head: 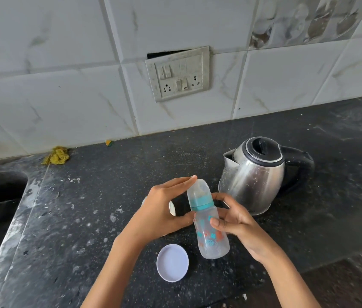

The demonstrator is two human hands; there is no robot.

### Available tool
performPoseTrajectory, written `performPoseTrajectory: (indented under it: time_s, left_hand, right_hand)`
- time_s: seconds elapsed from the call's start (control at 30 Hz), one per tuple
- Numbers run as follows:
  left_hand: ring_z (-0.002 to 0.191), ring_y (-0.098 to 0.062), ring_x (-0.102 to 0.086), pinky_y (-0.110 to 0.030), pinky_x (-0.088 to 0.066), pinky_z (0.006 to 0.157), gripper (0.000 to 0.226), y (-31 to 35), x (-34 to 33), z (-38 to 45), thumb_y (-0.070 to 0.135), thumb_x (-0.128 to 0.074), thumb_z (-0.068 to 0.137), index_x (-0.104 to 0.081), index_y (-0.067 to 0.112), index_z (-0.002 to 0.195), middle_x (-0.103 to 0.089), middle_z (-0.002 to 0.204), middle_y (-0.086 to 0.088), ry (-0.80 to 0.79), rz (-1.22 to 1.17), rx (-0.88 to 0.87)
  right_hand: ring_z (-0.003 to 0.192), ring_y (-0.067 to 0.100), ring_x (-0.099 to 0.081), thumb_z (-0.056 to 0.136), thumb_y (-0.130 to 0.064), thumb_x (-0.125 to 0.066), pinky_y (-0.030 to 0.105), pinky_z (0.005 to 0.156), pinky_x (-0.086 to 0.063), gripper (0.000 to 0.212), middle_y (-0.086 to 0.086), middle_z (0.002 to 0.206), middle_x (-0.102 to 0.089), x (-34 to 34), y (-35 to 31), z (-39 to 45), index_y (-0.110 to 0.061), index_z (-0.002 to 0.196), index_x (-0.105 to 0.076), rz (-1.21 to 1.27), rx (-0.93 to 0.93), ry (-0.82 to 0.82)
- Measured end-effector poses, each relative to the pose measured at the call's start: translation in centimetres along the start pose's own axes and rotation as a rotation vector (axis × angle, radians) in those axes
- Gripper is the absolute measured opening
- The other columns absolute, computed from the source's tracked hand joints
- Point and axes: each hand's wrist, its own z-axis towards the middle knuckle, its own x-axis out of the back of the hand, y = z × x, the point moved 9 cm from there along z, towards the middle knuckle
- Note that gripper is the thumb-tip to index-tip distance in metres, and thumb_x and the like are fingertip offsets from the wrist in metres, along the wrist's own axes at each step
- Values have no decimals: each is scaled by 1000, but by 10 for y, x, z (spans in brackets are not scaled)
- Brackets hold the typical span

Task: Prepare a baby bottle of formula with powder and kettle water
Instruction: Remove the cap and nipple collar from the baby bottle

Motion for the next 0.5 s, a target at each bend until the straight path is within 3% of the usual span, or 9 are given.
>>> performPoseTrajectory:
  time_s: [0.1, 0.23, 0.37, 0.43, 0.5]
  left_hand:
    - [131, 4, -42, -18, -38, 107, 100, -2, -8, 0, 45, -88, 58, -42, 23, 144, -46, 144, 12, -73, -34, 35]
    - [143, 6, -11, -4, -9, 111, 149, -4, -29, -3, 61, -89, 36, -4, 27, 153, -12, 157, 18, -228, 61, 60]
    - [143, 1, 23, -13, 9, 115, 166, 4, -38, -4, 66, -86, 35, 30, 19, 146, 28, 156, 12, -307, 241, -31]
    - [143, -3, 23, -17, 10, 116, 166, 7, -38, -2, 66, -86, 36, 28, 16, 146, 28, 157, 8, -281, 277, -51]
    - [145, -5, 16, -18, 7, 117, 161, 6, -36, 0, 63, -87, 37, 20, 16, 149, 15, 159, 5, -238, 274, -51]
  right_hand:
    - [99, 15, -70, 79, -8, -73, 22, 76, -55, 52, 6, 105, -75, 1, 0, -1, -15, 124, -49, -16, -2, 20]
    - [92, 11, -71, 78, -12, -75, 19, 68, -54, 49, 1, 97, -76, 1, 2, 1, -19, 121, -51, 4, 0, 55]
    - [86, 9, -71, 79, -10, -73, 19, 64, -53, 46, 0, 93, -76, 2, -3, 6, -19, 119, -52, 43, 23, 63]
    - [86, 10, -71, 78, -11, -70, 20, 65, -53, 45, -1, 92, -76, 2, -5, 9, -20, 118, -52, 62, 31, 56]
    - [88, 11, -70, 79, -11, -73, 22, 68, -55, 45, 0, 94, -76, 2, -4, 11, -20, 118, -53, 72, 37, 54]
